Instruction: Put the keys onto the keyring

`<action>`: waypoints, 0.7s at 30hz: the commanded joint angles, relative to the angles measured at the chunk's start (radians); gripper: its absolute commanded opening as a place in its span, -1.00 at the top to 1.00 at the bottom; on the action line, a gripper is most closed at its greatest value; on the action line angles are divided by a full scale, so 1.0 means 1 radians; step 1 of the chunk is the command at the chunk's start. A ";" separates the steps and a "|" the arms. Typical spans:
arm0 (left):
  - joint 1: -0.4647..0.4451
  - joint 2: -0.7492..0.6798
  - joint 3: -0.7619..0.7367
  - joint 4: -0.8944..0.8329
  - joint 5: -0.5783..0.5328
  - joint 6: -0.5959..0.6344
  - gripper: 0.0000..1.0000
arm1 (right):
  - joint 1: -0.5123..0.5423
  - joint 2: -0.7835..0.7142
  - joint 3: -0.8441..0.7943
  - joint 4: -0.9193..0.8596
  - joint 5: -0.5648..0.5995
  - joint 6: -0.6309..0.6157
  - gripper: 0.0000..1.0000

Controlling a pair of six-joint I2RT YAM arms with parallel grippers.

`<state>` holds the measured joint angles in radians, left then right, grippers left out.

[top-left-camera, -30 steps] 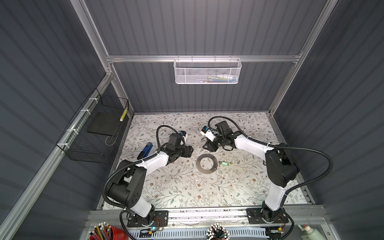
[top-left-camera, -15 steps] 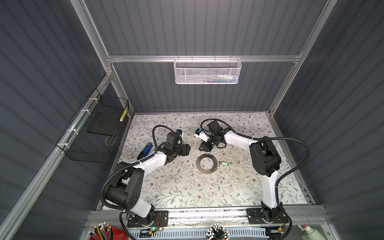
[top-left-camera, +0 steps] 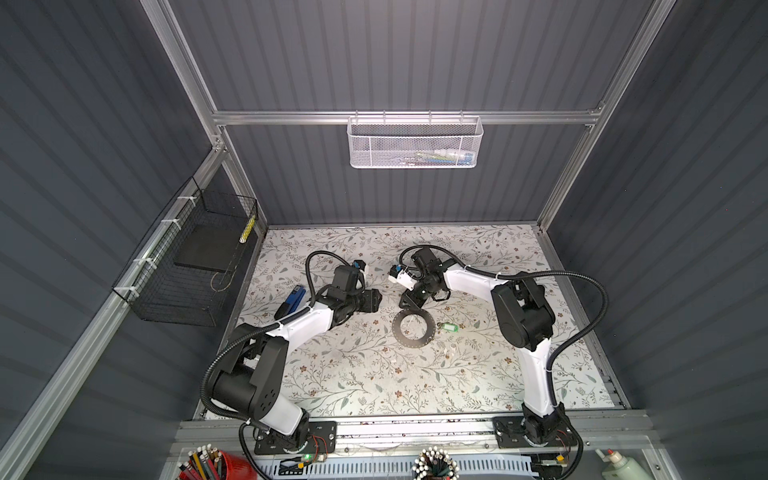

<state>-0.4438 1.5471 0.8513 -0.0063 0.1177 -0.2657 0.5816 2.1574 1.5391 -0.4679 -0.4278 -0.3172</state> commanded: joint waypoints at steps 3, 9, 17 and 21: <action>0.005 -0.029 -0.024 -0.011 0.025 0.025 -0.40 | 0.006 0.008 0.003 -0.027 0.009 -0.005 0.41; 0.005 -0.033 -0.027 -0.011 0.023 0.025 -0.40 | 0.008 0.014 0.006 -0.052 -0.007 -0.017 0.47; 0.005 -0.033 -0.022 -0.012 0.020 0.028 -0.39 | 0.007 0.010 -0.006 -0.059 -0.011 -0.026 0.62; 0.005 -0.033 -0.021 -0.012 0.017 0.032 -0.39 | 0.009 0.002 -0.007 -0.056 -0.020 -0.026 0.71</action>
<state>-0.4438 1.5398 0.8352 -0.0071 0.1284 -0.2565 0.5854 2.1593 1.5391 -0.5026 -0.4259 -0.3363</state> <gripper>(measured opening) 0.697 0.151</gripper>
